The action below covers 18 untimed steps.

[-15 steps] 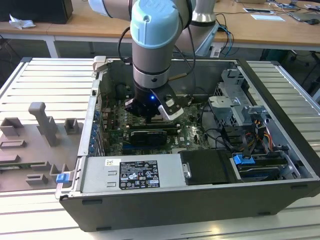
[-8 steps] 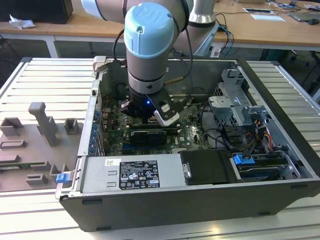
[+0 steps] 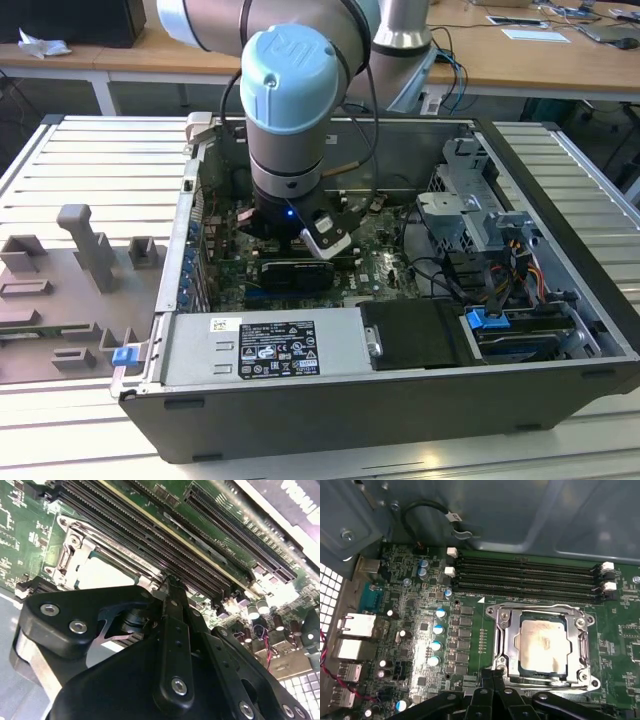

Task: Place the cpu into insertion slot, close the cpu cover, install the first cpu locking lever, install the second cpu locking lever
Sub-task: 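Install the second cpu locking lever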

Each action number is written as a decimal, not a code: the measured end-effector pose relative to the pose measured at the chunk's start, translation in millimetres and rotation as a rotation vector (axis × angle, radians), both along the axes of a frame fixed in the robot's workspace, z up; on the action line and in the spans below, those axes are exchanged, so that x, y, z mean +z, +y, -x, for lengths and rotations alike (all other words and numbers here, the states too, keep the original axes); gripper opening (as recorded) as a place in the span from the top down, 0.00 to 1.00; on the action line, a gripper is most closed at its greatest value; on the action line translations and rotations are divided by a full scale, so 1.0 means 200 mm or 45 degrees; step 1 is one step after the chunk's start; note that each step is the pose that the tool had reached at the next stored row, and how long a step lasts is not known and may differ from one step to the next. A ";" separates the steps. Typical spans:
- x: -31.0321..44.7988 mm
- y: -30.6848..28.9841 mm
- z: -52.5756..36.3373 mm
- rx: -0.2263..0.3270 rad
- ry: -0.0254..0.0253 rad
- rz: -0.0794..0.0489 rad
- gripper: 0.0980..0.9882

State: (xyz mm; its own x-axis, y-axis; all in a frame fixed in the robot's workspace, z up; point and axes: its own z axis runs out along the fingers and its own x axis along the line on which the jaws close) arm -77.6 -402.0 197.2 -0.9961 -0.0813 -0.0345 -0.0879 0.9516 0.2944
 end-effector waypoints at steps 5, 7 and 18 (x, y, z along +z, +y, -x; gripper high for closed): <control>-0.015 0.000 0.010 0.000 0.0000 -0.023 0.99; -0.015 0.001 0.011 0.000 -0.0003 -0.024 0.99; 0.098 0.002 0.012 0.000 -0.0001 -0.025 0.99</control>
State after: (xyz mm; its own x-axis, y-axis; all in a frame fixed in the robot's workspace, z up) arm -79.9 -401.6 216.7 -0.9961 -0.0806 -0.0362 -0.0879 0.9456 0.3131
